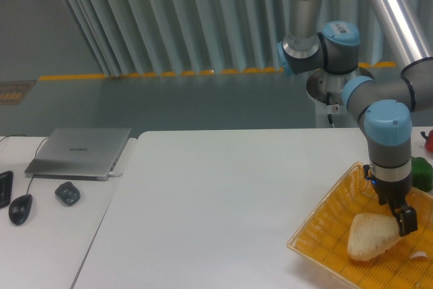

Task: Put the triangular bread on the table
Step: 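Close the gripper on the bread slice's tip and lift it, then raise the held bread slice up and away from the basket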

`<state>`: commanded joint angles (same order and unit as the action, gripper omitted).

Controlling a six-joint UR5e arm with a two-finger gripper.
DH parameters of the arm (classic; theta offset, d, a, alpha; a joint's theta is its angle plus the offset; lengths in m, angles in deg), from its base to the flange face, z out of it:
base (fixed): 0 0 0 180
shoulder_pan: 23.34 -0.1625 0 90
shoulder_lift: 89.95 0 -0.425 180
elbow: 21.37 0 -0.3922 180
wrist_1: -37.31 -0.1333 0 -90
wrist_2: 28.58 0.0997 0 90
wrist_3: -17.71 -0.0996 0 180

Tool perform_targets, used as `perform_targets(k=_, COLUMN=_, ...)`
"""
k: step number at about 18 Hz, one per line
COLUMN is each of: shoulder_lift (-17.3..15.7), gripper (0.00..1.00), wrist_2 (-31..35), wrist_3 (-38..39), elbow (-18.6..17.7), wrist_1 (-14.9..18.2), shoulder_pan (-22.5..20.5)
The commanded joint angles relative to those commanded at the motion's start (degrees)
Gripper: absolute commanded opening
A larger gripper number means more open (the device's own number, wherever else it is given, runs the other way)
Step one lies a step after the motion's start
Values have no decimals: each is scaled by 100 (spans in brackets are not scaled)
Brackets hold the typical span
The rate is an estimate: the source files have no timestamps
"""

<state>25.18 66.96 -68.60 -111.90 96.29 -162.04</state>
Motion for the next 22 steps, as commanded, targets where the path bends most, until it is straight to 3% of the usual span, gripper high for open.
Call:
perform_targets(k=5, shoulder_lift=9, gripper=52, wrist_2=-44, wrist_3=53, elbow=9, wrist_1=-79, shoulder_pan=9)
perform_targets(k=8, shoulder_lift=9, gripper=12, wrist_2=-44, wrist_3=53, elbow=9, wrist_1=-71, shoulder_pan=9)
perform_targets(k=9, shoulder_lift=9, gripper=5, wrist_2=-44, wrist_3=53, elbow=9, wrist_1=-70, shoulder_pan=9)
perform_targets(k=13, shoulder_lift=-149, gripper=1, wrist_2=-44, wrist_3=27, elbow=62, wrist_1=-62, shoulder_pan=-9)
perform_targets(k=17, shoulder_lift=-632, gripper=2, wrist_2=-53, wrist_3=-35, elbow=79, wrist_1=52, shoulder_pan=-105)
perform_targets(k=20, shoulder_lift=-834, gripper=2, wrist_2=-359, wrist_3=-192, elbow=202, wrist_1=403, shoulder_pan=-509)
perform_targets(k=22, shoulder_lift=-975, gripper=2, wrist_2=-649, wrist_3=-717, elbow=255, wrist_1=675, shoulder_pan=-894)
